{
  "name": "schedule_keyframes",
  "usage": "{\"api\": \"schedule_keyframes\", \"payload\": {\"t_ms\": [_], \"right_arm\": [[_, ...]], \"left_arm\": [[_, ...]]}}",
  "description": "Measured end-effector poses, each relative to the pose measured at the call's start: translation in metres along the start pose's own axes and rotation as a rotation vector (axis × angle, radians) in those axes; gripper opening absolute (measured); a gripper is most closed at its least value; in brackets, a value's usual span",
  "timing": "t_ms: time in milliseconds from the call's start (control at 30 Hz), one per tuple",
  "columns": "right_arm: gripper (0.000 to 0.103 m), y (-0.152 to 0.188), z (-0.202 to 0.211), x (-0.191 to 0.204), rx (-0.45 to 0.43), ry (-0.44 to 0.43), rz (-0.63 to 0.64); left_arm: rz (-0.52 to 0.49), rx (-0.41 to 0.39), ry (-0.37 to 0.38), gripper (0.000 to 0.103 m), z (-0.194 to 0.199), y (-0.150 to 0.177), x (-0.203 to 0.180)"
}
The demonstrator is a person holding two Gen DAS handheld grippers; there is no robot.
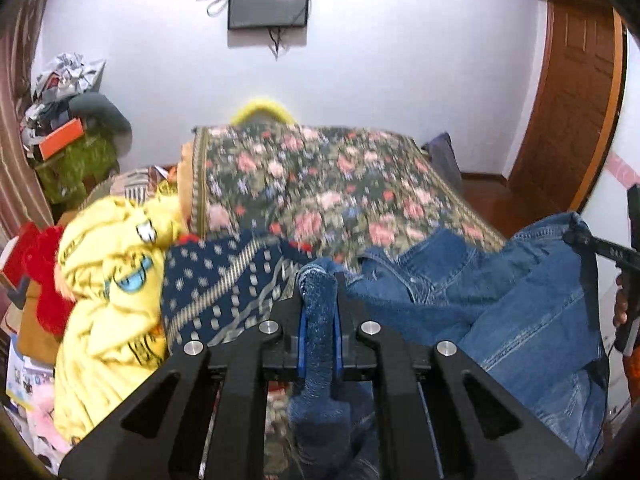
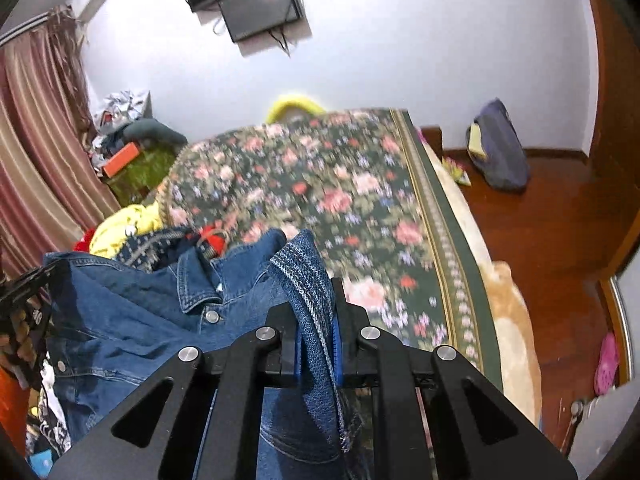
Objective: Fold large clothes
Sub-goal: 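Fold the jacket hem toward the collar with both tools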
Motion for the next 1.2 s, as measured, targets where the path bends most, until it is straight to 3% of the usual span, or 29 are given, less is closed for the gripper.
{"api": "schedule_keyframes", "payload": {"t_ms": [133, 233, 367, 500, 667, 833, 1000, 1133, 1200], "right_arm": [[0.009, -0.012, -0.015, 0.001, -0.015, 0.016, -0.021], [0.009, -0.013, -0.045, -0.006, 0.021, 0.041, -0.059], [0.01, -0.005, -0.087, -0.021, 0.103, 0.089, -0.095], [0.01, 0.013, -0.126, -0.035, 0.219, 0.111, -0.105], [0.012, 0.033, -0.151, -0.041, 0.285, 0.132, -0.106], [0.019, 0.037, -0.147, -0.041, 0.312, 0.151, -0.103], [0.026, 0.035, -0.125, -0.035, 0.336, 0.155, -0.078], [0.039, 0.033, -0.094, -0.023, 0.298, 0.156, -0.02], [0.039, 0.032, -0.078, -0.016, 0.279, 0.143, 0.006]], "left_arm": [[-0.005, -0.009, -0.03, 0.009, -0.011, -0.017, 0.016], [-0.006, 0.044, -0.073, 0.009, -0.041, -0.02, 0.033], [0.055, 0.148, -0.138, 0.009, -0.089, -0.006, 0.072], [0.135, 0.212, -0.146, 0.011, -0.124, 0.014, 0.108], [0.115, 0.273, -0.208, 0.018, -0.15, 0.031, 0.122], [0.128, 0.266, -0.206, 0.022, -0.143, 0.032, 0.121], [0.07, 0.269, -0.216, 0.05, -0.118, 0.03, 0.105], [0.035, 0.254, -0.192, 0.053, -0.092, 0.031, 0.086], [0.022, 0.245, -0.181, 0.057, -0.079, 0.033, 0.076]]}}
Point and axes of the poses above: each gripper's, at about its wrist camera, not at the fingertips, and z roughly against the way its jaws point, x to its left, y to its underside, the point moved 4 cm from there along -z, roughly the way its jaws point, and after that the axes turned 12 degrees about y, right-handed, at the moved point
